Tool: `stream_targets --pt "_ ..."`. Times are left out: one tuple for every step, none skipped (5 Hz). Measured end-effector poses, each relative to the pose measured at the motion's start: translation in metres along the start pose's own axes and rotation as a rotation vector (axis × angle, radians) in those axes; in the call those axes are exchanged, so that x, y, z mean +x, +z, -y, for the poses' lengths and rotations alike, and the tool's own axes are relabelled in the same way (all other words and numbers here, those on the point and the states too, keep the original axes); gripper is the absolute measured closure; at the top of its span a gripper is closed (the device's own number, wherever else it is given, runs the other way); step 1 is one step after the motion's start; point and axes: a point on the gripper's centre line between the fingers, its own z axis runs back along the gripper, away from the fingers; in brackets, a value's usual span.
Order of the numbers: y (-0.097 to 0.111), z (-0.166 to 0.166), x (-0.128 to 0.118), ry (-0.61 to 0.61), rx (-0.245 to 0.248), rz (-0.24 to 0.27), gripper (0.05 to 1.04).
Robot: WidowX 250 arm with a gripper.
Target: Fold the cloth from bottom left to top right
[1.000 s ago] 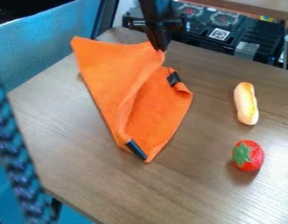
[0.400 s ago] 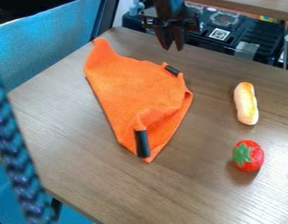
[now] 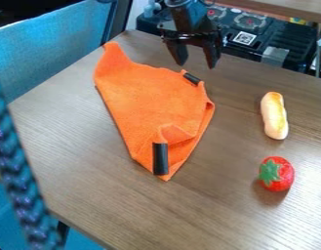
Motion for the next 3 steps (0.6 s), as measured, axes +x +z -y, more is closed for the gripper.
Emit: stream_targets --pt "0.008 -0.028 -0.011 0.000 -0.021 -0.059 0.082" --pt "0.051 -0.073 -0.022 -0.062 0.008 -0.054 0.082" --pt "0.084 -0.092 -0.042 -0.097 0.005 -0.103 0.082"
